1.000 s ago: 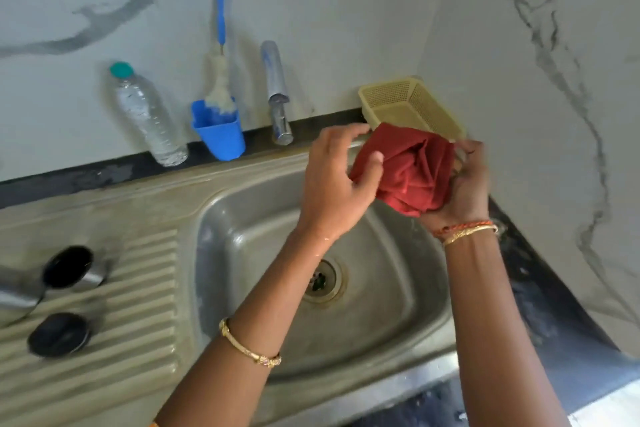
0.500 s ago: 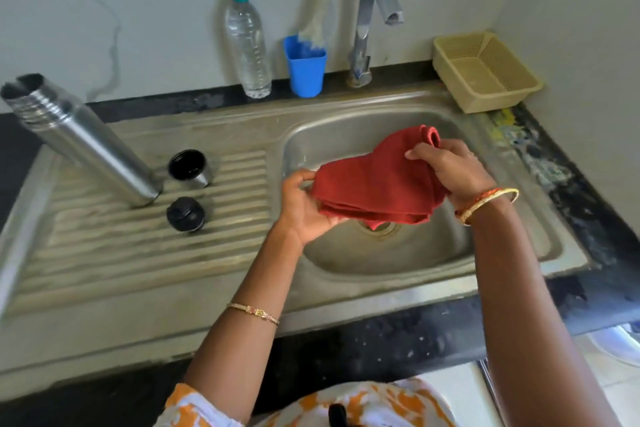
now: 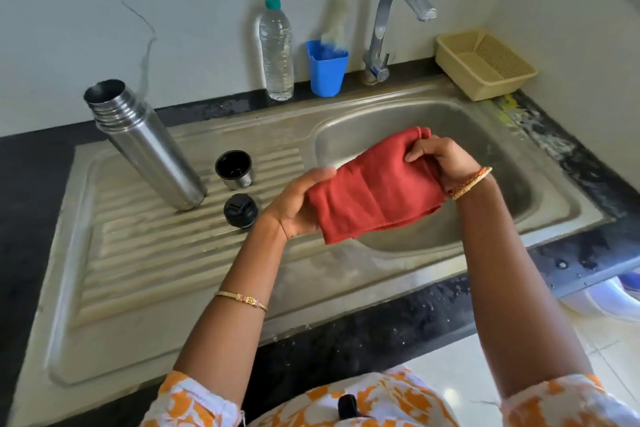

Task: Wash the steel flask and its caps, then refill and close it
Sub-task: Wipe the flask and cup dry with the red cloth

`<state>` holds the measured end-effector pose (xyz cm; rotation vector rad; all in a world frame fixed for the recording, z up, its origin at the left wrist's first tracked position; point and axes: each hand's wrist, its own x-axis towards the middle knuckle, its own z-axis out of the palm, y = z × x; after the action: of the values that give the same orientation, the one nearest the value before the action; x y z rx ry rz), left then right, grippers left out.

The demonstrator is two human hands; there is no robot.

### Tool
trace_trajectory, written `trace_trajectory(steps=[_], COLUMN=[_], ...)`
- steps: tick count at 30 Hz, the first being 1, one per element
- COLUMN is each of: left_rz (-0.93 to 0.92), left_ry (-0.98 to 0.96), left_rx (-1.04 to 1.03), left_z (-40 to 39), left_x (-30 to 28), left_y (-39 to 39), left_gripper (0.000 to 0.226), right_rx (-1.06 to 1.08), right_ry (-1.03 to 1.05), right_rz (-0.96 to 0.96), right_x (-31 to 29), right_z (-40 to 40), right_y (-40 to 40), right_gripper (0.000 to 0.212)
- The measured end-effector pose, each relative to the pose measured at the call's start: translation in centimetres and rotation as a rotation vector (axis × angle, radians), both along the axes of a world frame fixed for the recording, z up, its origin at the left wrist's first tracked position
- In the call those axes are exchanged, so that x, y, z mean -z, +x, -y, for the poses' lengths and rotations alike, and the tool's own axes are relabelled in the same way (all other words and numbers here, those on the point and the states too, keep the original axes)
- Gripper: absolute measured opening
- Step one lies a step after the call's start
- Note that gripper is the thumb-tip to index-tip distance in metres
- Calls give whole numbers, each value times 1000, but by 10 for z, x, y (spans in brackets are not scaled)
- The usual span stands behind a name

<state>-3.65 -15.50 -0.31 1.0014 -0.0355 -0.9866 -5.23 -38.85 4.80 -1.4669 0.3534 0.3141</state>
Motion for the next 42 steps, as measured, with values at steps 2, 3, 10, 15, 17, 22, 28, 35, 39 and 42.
trace_trajectory(steps=[2, 3, 10, 15, 17, 22, 28, 35, 39, 42], left_rz=[92, 130, 304, 297, 291, 177, 126, 359, 924, 1344], left_ry=[77, 119, 448, 751, 792, 642, 621, 697, 953, 1143], left_rx=[76, 106, 246, 64, -95, -366, -132, -24, -374, -673], left_z=[-7, -11, -44, -38, -34, -36, -63, -87, -111, -138], left_x=[-1, -5, -27, -35, -30, -29, -44, -56, -64, -75], left_y=[-1, -1, 0, -3, -6, -5, -13, -22, -32, -31], left_gripper=[78, 72, 57, 28, 24, 17, 38, 24, 22, 21], right_rx=[-6, 5, 2, -67, -18, 49, -232, -31, 168, 271], right_ry=[-29, -57, -320, -844, -1008, -1165, -764, -582, -161, 109], right_rz=[-36, -69, -95, 116, 241, 465, 397, 425, 218, 49], right_x=[1, 3, 19, 4, -2, 21, 39, 54, 54, 46], right_z=[-6, -10, -40, -74, -96, -158, -171, -168, -173, -179], right_y=[4, 5, 9, 11, 1, -50, -63, -32, -21, -14], right_gripper=[34, 36, 2, 8, 10, 23, 26, 43, 25, 24])
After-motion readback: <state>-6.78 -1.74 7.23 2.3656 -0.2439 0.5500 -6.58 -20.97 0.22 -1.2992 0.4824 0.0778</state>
